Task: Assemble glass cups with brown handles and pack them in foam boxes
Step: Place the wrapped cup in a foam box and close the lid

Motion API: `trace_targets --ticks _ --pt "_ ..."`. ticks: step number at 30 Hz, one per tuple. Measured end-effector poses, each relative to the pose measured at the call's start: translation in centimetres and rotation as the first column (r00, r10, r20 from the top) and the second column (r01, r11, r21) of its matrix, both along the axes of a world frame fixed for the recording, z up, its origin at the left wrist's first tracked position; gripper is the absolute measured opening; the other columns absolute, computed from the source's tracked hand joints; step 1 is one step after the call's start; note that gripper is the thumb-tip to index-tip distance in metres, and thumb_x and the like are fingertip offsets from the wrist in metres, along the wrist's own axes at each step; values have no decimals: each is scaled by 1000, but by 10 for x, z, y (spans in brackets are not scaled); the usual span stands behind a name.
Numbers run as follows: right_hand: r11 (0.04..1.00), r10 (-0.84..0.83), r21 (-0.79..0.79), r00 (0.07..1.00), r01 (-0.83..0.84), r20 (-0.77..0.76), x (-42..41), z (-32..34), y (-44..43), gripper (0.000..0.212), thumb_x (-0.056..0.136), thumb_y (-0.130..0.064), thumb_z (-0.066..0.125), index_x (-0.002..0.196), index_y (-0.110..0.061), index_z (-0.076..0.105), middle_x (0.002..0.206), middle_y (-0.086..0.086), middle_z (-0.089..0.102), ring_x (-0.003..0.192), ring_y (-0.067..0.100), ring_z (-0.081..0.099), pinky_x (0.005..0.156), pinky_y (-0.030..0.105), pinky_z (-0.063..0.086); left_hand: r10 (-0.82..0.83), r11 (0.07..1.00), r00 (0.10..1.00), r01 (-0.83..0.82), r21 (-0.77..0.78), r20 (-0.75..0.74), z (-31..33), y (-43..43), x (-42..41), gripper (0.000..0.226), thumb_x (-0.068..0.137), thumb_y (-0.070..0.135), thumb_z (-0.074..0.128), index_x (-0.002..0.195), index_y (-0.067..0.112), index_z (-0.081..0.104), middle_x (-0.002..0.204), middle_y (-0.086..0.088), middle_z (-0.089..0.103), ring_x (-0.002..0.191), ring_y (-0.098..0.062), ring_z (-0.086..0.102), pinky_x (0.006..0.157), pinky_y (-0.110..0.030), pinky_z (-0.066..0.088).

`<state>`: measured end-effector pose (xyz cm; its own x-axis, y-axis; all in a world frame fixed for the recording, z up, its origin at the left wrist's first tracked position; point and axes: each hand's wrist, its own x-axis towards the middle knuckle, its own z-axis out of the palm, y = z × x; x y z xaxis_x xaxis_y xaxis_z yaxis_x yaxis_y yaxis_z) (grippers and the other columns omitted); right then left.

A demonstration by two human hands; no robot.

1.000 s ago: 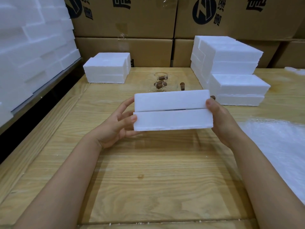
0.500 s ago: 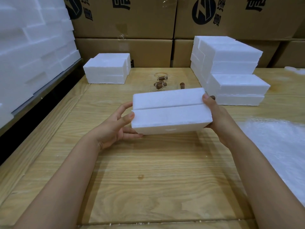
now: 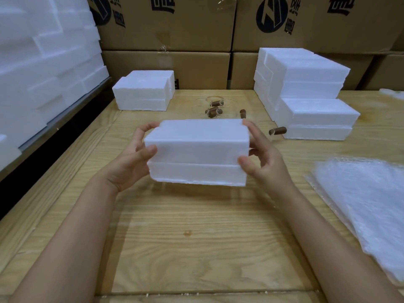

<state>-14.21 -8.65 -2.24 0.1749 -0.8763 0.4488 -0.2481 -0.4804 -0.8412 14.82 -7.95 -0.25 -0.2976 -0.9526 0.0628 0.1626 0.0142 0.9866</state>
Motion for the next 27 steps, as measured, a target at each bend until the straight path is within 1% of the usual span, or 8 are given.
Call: trace_targets --ticks 3,7,11,14,16,18,22,27 --pt "998 60 30 987 -56 -150 14 -11 1 78 68 -58 67 135 -64 27 138 -4 49 119 9 52 100 31 42 123 992 991 -121 36 -56 -6 0 5 77 40 32 85 106 35 46 92 10 68 69 -10 65 47 -22 49" --pt "984 166 111 948 -140 -270 24 -22 -1 83 68 -61 68 134 -66 16 147 -12 34 133 5 36 113 40 33 205 979 979 -205 11 -4 -8 2 14 57 53 11 68 102 31 47 85 8 67 61 -8 61 44 -17 43" --pt "977 206 120 929 -177 -308 23 -26 -2 102 61 -60 77 138 -61 11 150 -15 26 134 3 34 113 33 32 227 971 931 -195 -138 285 2 5 22 58 48 38 73 102 34 54 111 21 58 98 1 58 76 -24 44" --pt "985 171 70 941 -157 -292 24 -27 -2 95 61 -54 78 134 -62 17 142 -20 32 126 -2 40 106 21 37 476 819 643 -77 -568 599 13 12 15 55 59 61 67 109 40 57 142 16 44 133 -3 38 108 -31 29" --pt "990 141 38 946 -135 -292 26 -25 -3 88 63 -54 75 131 -63 20 136 -30 32 119 -3 44 101 15 38 682 594 371 223 -773 630 8 16 -1 62 69 66 61 120 29 59 141 -1 50 130 -21 47 111 -53 28" --pt "991 134 39 945 -128 -298 27 -25 -4 87 65 -53 74 133 -63 19 132 -42 27 119 -5 43 101 15 38 808 448 166 451 -772 565 -3 16 -17 65 75 61 62 123 16 64 131 -10 60 118 -28 59 104 -62 34" --pt "991 131 55 935 -119 -331 27 -26 -6 92 74 -52 69 142 -59 6 133 -48 15 131 0 34 110 26 33 886 403 42 426 -811 462 -17 11 -21 61 80 54 65 124 12 65 125 -14 63 110 -31 64 96 -54 43" --pt "996 74 68 930 -53 -360 27 -28 -5 81 79 -67 50 143 -58 1 146 -28 21 138 -1 25 115 37 28 860 498 24 182 -848 510 -26 -7 6 68 69 35 85 127 10 61 129 -19 57 119 -38 54 105 -54 27"
